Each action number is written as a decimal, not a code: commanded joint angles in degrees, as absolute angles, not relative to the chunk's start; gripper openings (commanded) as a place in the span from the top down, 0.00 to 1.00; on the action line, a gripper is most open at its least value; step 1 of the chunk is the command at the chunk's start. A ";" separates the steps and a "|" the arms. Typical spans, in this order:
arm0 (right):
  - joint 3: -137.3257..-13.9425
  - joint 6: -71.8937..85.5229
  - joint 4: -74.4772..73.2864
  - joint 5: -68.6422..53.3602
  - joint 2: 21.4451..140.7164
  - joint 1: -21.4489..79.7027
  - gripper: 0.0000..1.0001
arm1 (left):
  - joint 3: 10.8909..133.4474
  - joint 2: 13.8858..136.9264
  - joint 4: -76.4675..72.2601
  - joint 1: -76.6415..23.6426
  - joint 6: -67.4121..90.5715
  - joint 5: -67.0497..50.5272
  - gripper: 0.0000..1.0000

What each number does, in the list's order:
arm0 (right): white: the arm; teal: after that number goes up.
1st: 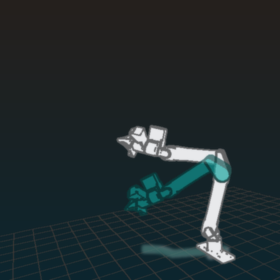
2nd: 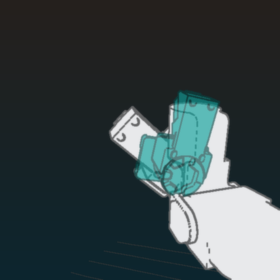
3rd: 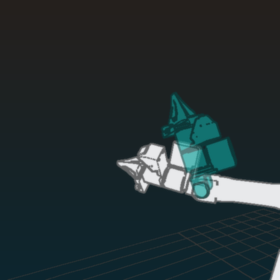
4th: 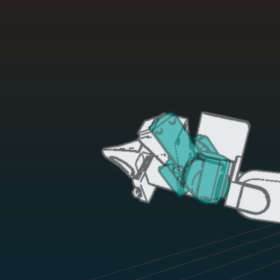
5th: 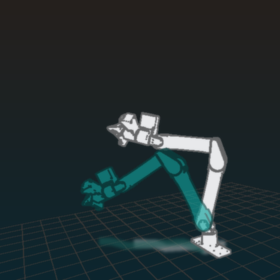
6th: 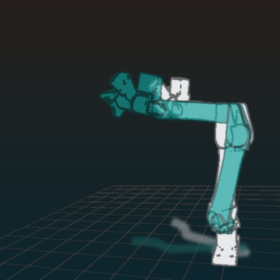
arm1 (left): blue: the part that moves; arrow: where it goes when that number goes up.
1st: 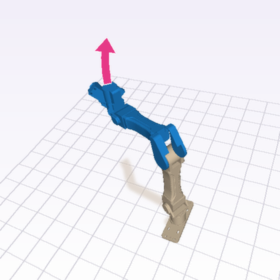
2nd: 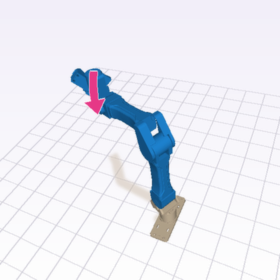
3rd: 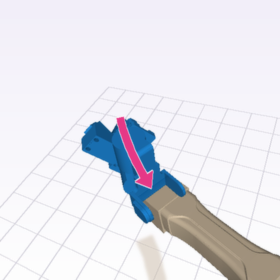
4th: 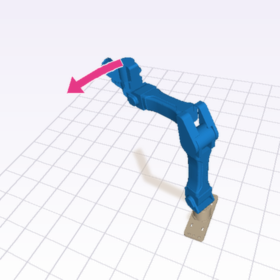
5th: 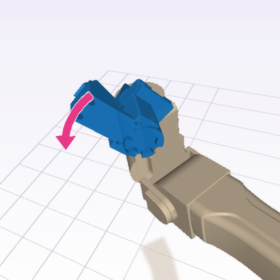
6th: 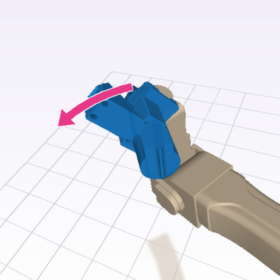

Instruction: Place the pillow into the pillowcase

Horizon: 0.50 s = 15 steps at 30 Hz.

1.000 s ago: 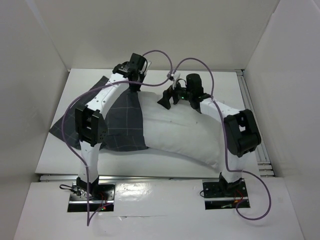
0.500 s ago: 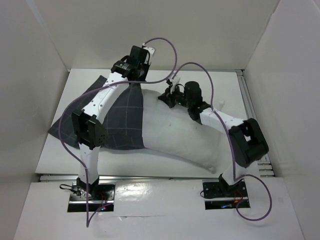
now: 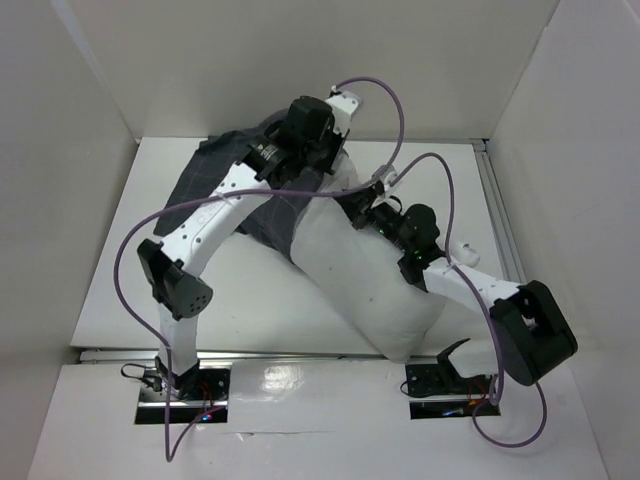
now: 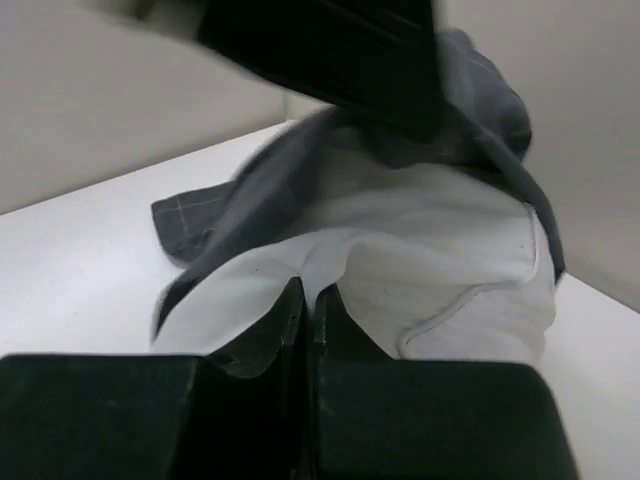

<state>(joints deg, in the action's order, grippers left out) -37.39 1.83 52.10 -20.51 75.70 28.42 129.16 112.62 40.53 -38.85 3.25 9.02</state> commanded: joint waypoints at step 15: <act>-32.43 6.97 59.18 -4.12 72.97 30.94 0.32 | 100.55 96.50 26.54 -51.07 10.80 1.65 1.00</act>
